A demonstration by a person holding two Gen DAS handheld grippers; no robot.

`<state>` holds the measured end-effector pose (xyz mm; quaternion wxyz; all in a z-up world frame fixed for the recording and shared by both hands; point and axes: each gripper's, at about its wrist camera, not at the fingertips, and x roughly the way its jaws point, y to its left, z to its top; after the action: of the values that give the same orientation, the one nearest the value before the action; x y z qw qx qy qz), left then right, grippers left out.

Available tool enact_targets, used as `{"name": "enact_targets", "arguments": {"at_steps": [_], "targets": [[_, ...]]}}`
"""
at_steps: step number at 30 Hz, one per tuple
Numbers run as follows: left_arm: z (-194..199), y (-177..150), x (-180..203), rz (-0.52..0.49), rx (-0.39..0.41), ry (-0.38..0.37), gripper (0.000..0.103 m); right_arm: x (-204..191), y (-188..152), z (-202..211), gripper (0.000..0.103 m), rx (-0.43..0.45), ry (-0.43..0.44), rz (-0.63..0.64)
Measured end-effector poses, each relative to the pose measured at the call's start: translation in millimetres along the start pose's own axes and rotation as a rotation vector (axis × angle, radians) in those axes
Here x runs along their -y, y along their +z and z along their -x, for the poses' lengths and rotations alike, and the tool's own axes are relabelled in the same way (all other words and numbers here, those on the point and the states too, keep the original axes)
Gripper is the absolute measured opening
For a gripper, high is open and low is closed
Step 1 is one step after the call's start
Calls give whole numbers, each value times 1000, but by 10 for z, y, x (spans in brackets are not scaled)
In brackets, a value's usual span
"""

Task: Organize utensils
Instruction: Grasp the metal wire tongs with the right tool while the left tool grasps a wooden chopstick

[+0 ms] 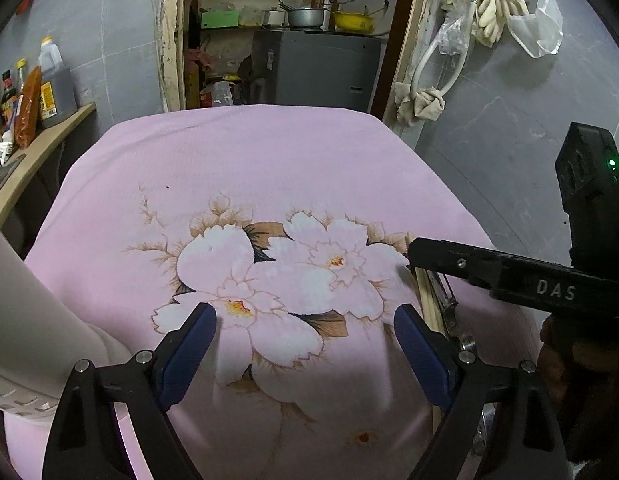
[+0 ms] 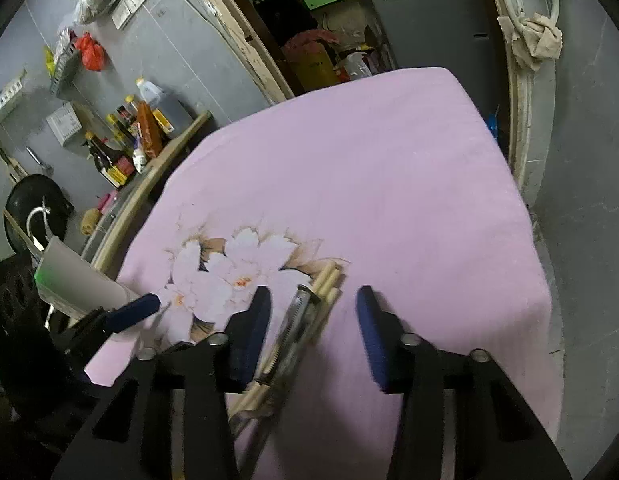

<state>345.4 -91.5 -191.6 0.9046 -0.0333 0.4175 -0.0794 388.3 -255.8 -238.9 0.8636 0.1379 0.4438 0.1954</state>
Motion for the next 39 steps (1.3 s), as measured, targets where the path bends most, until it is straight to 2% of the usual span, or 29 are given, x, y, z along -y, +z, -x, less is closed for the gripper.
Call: {"name": "enact_targets", "arguments": {"at_steps": [7,9,16,24,27,39], "targets": [[-30,23,20,-14,-11,-34,84,172,-98,178,22,-11,-3,-8],[-43,41,40,-18,-16,-56,82,212,-132,198,21,-11,6,-14],[-148,112,110,-30,-56,-155,61,266,-223,293,20,-20,9,8],[-278,158,270,-69,-95,-234,55,308,-260,354,17,-15,-2,5],[-335,163,340,-109,-105,-209,49,301,-259,350,17,-12,2,-2],[-311,178,405,-188,-142,-167,45,261,-262,282,17,-32,23,-24]]}}
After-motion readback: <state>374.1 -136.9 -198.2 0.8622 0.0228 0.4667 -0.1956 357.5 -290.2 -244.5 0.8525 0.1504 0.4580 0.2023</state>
